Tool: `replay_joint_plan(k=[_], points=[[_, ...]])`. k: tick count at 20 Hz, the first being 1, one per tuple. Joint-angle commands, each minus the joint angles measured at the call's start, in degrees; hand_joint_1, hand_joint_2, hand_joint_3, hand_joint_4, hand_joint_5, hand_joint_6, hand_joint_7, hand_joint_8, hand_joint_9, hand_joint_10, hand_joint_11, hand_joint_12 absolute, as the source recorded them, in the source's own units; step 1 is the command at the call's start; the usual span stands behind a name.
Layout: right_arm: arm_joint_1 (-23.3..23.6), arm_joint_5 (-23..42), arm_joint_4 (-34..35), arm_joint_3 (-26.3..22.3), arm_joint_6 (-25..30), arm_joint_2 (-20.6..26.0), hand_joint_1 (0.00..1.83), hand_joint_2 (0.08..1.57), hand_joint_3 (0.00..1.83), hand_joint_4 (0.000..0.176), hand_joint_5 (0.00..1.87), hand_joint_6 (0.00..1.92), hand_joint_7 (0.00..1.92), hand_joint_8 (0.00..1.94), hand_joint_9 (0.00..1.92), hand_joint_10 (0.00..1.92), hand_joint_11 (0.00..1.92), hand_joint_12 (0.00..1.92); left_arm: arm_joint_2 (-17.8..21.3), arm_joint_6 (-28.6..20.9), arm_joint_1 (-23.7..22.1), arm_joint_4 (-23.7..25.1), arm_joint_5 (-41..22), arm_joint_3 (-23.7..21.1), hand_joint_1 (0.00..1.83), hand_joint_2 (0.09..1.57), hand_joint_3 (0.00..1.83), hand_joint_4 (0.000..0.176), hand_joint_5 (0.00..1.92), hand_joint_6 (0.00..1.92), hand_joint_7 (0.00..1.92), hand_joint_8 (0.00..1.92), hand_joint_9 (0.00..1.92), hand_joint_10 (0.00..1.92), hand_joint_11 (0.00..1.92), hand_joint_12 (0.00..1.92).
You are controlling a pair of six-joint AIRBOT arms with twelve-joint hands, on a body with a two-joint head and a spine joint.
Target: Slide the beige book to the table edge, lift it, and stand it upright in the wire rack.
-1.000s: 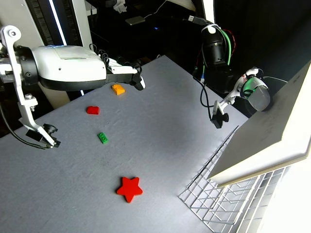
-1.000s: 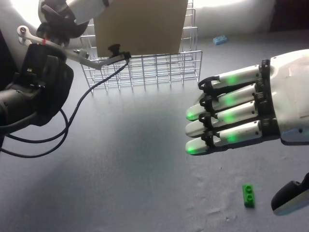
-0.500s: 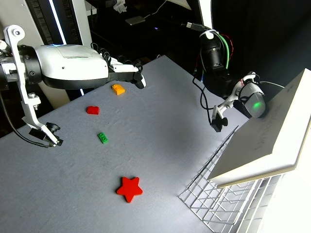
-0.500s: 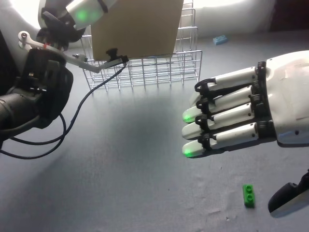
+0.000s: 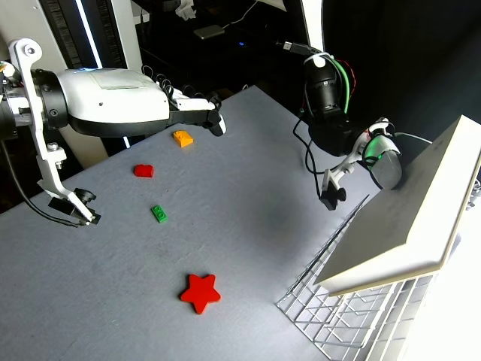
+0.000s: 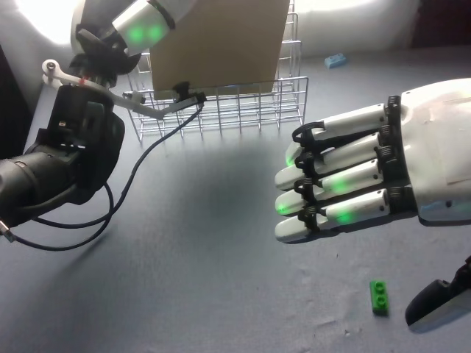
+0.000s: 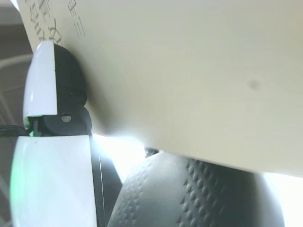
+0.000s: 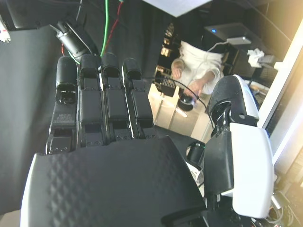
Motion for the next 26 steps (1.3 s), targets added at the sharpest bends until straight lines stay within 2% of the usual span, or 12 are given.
replay_joint_plan(k=[1, 5, 7, 9, 11, 14, 16, 19, 23, 26], points=[[0.88, 2.22, 4.39, -0.26, 0.26, 0.16, 0.17, 1.05, 0.0, 0.0, 0.3, 0.0, 0.32, 0.0, 0.31, 0.0, 0.0, 0.83, 0.16, -0.75, -0.06, -1.67, -7.53, 0.6, 1.35, 1.21, 0.0, 0.0, 0.83, 1.1, 0.71, 1.42, 0.76, 1.48, 0.71, 1.44], [0.89, 2.22, 4.39, -0.26, 0.21, -0.08, 0.19, 1.05, 0.0, 0.0, 0.29, 0.0, 0.32, 0.0, 0.31, 0.0, 0.0, 0.83, -0.58, -0.63, 0.17, -2.19, -7.65, 0.86, 1.35, 1.2, 0.0, 0.0, 0.82, 1.11, 0.74, 1.39, 0.77, 1.47, 0.72, 1.44], [0.89, 2.23, 4.39, -0.26, 0.2, -0.2, 0.15, 1.07, 0.01, 0.0, 0.3, 0.0, 0.33, 0.0, 0.3, 0.0, 0.0, 0.8, -0.8, -0.61, 0.32, -2.26, -7.62, 0.8, 1.35, 1.19, 0.0, 0.0, 0.83, 1.09, 0.76, 1.37, 0.79, 1.43, 0.78, 1.35], [0.88, 2.09, 4.39, -0.24, 0.2, -0.34, 0.18, 1.05, 0.0, 0.0, 0.32, 0.01, 0.35, 0.01, 0.33, 0.01, 0.0, 0.87, -0.96, -0.58, 0.57, -2.26, -7.54, 0.67, 1.35, 1.2, 0.0, 0.0, 0.82, 1.09, 0.75, 1.38, 0.77, 1.46, 0.72, 1.41], [0.91, 2.08, 4.39, -0.24, 0.21, -0.37, 0.17, 1.06, 0.0, 0.0, 0.3, 0.0, 0.32, 0.0, 0.3, 0.0, 0.0, 0.83, -1.06, -0.57, 0.92, -2.34, -7.52, 0.25, 1.35, 1.2, 0.0, 0.0, 0.8, 1.12, 0.77, 1.35, 0.78, 1.46, 0.71, 1.46], [0.96, 2.1, 4.39, -0.24, 0.22, -0.49, 0.19, 1.05, 0.0, 0.0, 0.3, 0.0, 0.33, 0.0, 0.32, 0.01, 0.0, 0.88, -1.38, -0.37, 1.43, -2.89, -7.61, 0.0, 1.35, 1.2, 0.0, 0.0, 0.81, 1.12, 0.76, 1.36, 0.78, 1.45, 0.73, 1.41], [1.0, 2.08, 4.39, -0.23, 0.22, -0.51, 0.19, 1.05, 0.0, 0.0, 0.31, 0.0, 0.33, 0.01, 0.32, 0.01, 0.0, 0.86, -1.58, -0.29, 1.68, -3.35, -7.63, 0.0, 1.36, 1.19, 0.0, 0.0, 0.82, 1.08, 0.78, 1.34, 0.8, 1.42, 0.76, 1.37], [1.14, 2.15, 4.4, -0.23, 0.21, -0.55, 0.18, 1.05, 0.0, 0.0, 0.29, 0.0, 0.32, 0.0, 0.31, 0.0, 0.0, 0.82, -1.74, -0.27, 1.76, -3.41, -7.65, 0.0, 1.35, 1.2, 0.0, 0.0, 0.82, 1.09, 0.74, 1.41, 0.78, 1.45, 0.76, 1.37], [1.09, 2.19, 4.39, -0.22, 0.21, -0.53, 0.2, 1.05, 0.0, 0.0, 0.29, 0.0, 0.32, 0.0, 0.31, 0.0, 0.0, 0.82, -1.97, -0.19, 2.11, -3.9, -7.67, -0.51, 1.36, 1.19, 0.0, 0.0, 0.8, 1.11, 0.81, 1.31, 0.8, 1.42, 0.76, 1.36], [1.09, 2.29, 4.39, -0.22, 0.21, -0.57, 0.21, 1.05, 0.0, 0.0, 0.3, 0.0, 0.32, 0.0, 0.31, 0.0, 0.0, 0.81, -2.26, -0.09, 2.52, -4.39, -7.76, -0.81, 1.36, 1.19, 0.0, 0.0, 0.79, 1.13, 0.79, 1.33, 0.81, 1.42, 0.78, 1.36]])
